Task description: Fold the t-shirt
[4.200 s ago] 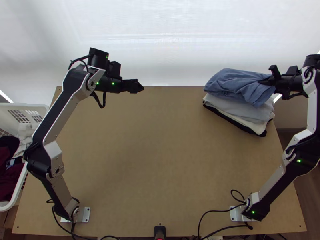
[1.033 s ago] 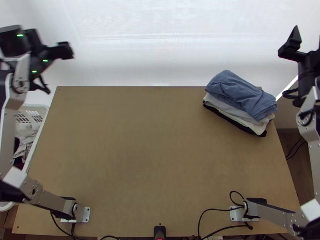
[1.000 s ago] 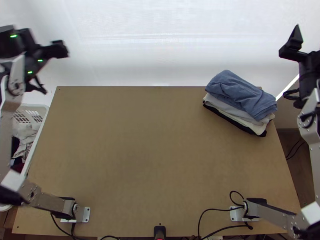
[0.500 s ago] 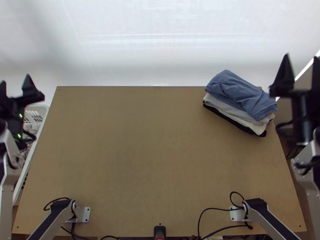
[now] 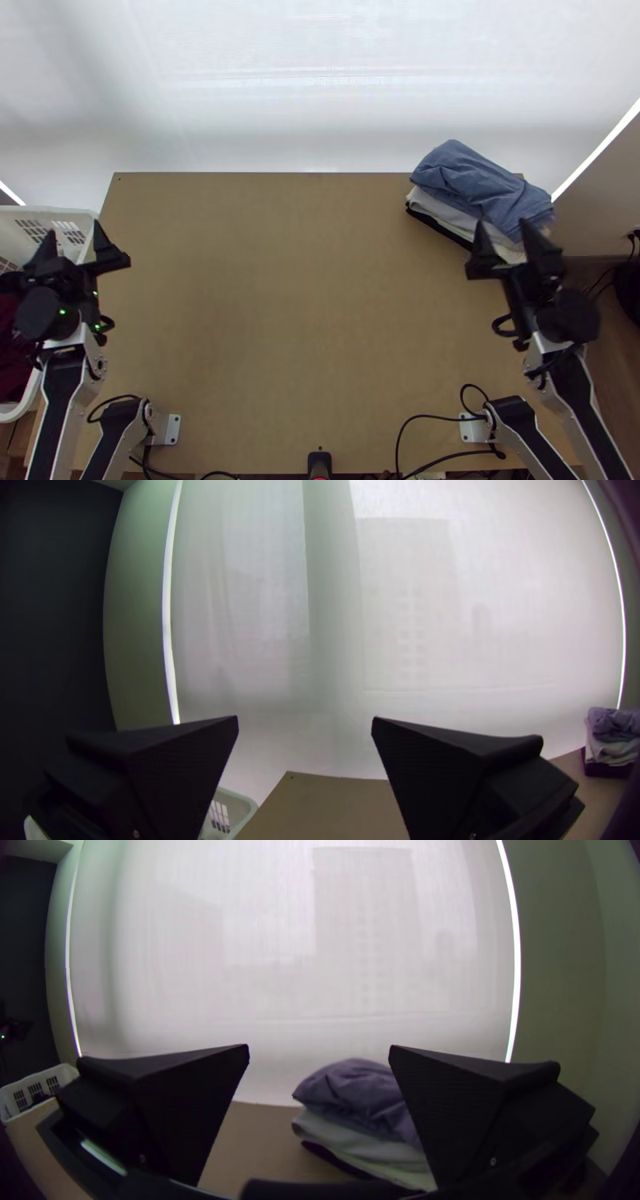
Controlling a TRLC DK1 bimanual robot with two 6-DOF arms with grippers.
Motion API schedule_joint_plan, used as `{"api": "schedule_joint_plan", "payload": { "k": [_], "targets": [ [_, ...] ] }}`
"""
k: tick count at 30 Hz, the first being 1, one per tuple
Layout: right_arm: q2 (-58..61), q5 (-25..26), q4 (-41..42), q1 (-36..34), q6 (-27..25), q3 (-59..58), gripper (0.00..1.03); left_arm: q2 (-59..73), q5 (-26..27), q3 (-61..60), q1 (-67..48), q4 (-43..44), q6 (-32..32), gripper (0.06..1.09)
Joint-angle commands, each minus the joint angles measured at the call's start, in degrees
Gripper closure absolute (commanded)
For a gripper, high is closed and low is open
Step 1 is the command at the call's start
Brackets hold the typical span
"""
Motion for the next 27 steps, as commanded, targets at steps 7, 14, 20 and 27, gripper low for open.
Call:
{"api": "schedule_joint_plan", "payload": {
  "k": [7,14,20,27],
  "targets": [
    [-0.19,-0.05,2.15,-0.08,4.73,-10.77,0.05,1.01,-0.38,-11.15,0.89,5.83,-3.33,0.11],
    [0.96,-0.05,2.42,0.0,4.47,-16.75,0.05,0.57,-0.21,-17.48,0.36,7.85,-5.7,0.11],
    [0.43,0.13,2.42,-0.87,3.85,-19.47,0.05,-9.18,1.64,-23.98,-1.04,3.54,-6.23,0.11],
    [-6.6,0.13,0.48,-0.61,2.18,-22.37,0.05,-29.22,2.43,-28.11,-4.29,-8.94,-6.76,0.11]
  ]
}}
